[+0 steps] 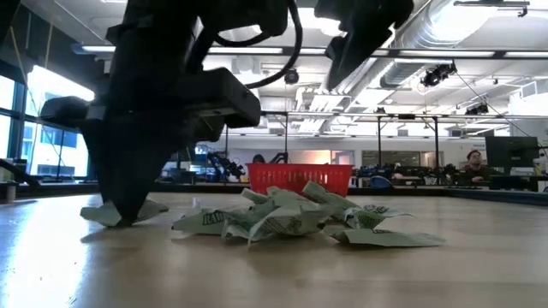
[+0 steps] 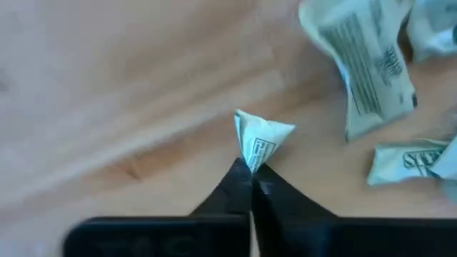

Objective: Pick and place items into bin
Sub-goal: Put the green stevia packet into the red bin

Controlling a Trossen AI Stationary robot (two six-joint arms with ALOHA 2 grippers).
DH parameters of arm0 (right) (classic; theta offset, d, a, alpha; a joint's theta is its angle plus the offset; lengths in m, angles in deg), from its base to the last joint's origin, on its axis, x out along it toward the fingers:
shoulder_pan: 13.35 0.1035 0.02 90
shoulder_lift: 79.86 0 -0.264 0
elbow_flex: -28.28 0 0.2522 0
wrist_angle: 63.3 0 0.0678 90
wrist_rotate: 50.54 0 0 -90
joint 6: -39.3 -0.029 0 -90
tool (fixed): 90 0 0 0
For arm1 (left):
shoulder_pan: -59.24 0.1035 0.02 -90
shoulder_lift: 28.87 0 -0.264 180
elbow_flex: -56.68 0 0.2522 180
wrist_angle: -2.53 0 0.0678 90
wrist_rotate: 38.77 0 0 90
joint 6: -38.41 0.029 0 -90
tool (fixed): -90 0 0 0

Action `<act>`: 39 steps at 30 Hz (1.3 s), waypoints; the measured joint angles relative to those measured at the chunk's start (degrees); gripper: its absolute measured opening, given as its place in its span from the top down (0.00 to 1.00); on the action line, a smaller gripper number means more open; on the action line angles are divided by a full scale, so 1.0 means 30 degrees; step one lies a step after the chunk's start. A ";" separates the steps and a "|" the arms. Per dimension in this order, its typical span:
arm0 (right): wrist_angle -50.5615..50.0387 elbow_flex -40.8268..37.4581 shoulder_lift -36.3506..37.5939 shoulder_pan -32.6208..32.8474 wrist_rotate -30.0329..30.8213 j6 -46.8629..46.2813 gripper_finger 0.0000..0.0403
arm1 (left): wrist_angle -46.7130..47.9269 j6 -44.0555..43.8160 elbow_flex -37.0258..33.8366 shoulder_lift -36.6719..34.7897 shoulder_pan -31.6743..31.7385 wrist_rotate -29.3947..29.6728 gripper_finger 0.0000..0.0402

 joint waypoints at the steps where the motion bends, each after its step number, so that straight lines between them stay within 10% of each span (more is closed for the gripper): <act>1: -0.0287 0.0000 0.0123 0.0024 0.0340 -0.0187 0.31 | 0.0218 0.0650 -0.0013 0.0000 0.0116 0.0176 0.94; 18: -0.6558 0.0000 0.4845 0.1600 0.8014 -1.0734 0.31 | -0.3495 1.5581 0.1472 -0.4320 0.4292 0.9351 0.90; 23: -0.6436 0.0000 0.4547 0.0786 0.9043 -0.8986 0.31 | -0.6772 1.9664 0.1459 -0.3190 0.6656 0.7561 0.81; 30: -0.6484 0.0000 0.3801 0.0080 0.7127 -0.7701 0.31 | -0.5540 2.0543 0.1421 -0.2134 0.9382 0.2916 0.77; 39: -0.2112 -0.5828 0.3425 0.2031 -0.0072 -0.4226 0.31 | 0.1703 2.3060 0.1967 -0.5617 0.7330 0.4242 0.69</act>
